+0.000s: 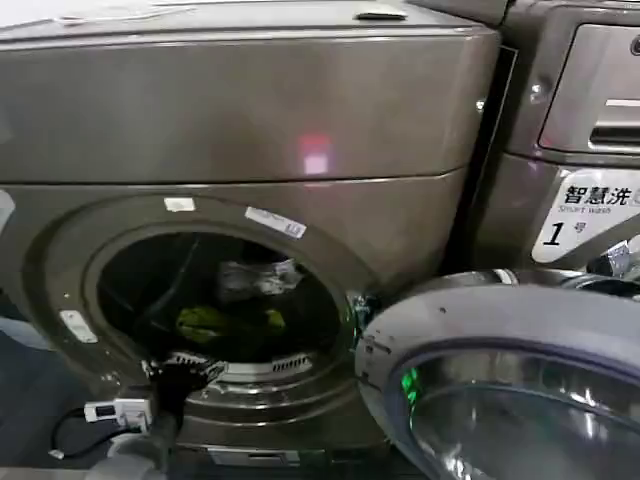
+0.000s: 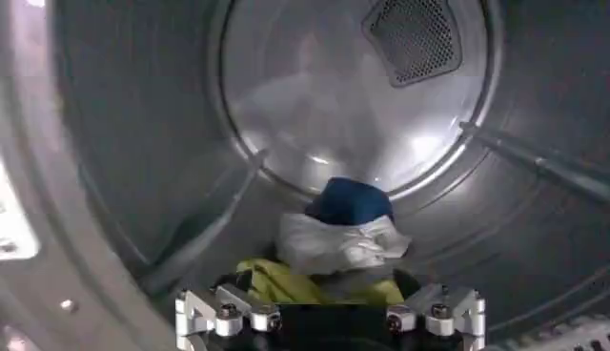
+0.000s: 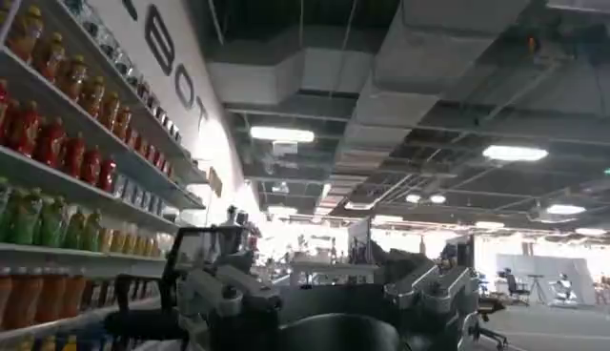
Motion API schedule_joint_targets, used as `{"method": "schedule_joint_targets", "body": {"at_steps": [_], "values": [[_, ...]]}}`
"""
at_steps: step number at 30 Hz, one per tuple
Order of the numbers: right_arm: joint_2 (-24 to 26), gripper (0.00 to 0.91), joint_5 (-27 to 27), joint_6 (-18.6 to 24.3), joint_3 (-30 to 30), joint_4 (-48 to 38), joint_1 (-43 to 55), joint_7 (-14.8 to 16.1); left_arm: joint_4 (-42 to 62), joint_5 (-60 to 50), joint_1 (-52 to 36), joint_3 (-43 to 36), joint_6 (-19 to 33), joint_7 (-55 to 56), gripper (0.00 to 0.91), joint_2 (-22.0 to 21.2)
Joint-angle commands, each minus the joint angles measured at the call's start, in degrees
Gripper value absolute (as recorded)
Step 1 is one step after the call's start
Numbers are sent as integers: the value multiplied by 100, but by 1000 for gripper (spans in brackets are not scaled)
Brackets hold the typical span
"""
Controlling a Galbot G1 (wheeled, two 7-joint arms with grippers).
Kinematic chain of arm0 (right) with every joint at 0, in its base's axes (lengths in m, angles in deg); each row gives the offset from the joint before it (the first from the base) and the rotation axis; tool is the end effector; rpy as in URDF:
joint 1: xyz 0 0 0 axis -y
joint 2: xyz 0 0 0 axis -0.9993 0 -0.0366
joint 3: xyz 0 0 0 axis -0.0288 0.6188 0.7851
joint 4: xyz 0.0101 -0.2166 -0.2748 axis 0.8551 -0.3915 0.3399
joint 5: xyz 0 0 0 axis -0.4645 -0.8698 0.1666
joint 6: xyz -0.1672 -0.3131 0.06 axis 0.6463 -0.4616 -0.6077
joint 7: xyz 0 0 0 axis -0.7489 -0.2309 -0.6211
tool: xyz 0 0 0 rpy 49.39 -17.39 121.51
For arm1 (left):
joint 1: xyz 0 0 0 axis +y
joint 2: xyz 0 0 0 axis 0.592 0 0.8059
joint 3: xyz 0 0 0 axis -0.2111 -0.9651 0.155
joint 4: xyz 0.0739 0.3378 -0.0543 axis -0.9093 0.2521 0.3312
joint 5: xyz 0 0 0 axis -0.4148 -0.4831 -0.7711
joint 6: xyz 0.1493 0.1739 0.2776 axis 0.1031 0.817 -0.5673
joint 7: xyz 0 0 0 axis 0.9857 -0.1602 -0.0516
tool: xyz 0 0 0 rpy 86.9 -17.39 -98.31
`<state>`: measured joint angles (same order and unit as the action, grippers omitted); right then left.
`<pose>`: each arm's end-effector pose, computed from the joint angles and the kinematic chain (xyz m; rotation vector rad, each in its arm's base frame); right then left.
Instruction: Grasp the clothes from the dryer.
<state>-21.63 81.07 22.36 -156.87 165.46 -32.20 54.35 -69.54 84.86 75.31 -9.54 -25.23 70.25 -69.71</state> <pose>-0.1278 -0.4232 -0.1369 2.0881 2.0078 -0.4956 0.2040 0.0370 -0.1862 0.0735 -2.7902 -0.1605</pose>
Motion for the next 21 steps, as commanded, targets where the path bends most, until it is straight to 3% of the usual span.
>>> {"method": "schedule_joint_targets", "body": {"at_steps": [1,9,12,14,16,17,21], "values": [[-4,907,-11,9,7,3,8,-14,34,-98,-16,6,-281,6,907,-7],[0,907,-8,60,68,-11,40,18,480,-1290,-437,30,-281,-782,907,-35],[-1,907,-8,76,89,-3,45,30,606,-2205,-739,49,-281,-1852,907,82],[7,907,-7,77,106,3,64,31,711,-3425,-976,50,-281,-3087,907,139],[14,907,-7,79,121,9,80,33,813,-4398,-1166,11,-30,-3722,907,270],[10,907,-10,93,129,16,77,50,803,-4899,-1254,23,265,-4454,907,317],[20,907,-8,115,144,13,72,62,934,-6267,-1510,36,1354,-5686,907,544]]}}
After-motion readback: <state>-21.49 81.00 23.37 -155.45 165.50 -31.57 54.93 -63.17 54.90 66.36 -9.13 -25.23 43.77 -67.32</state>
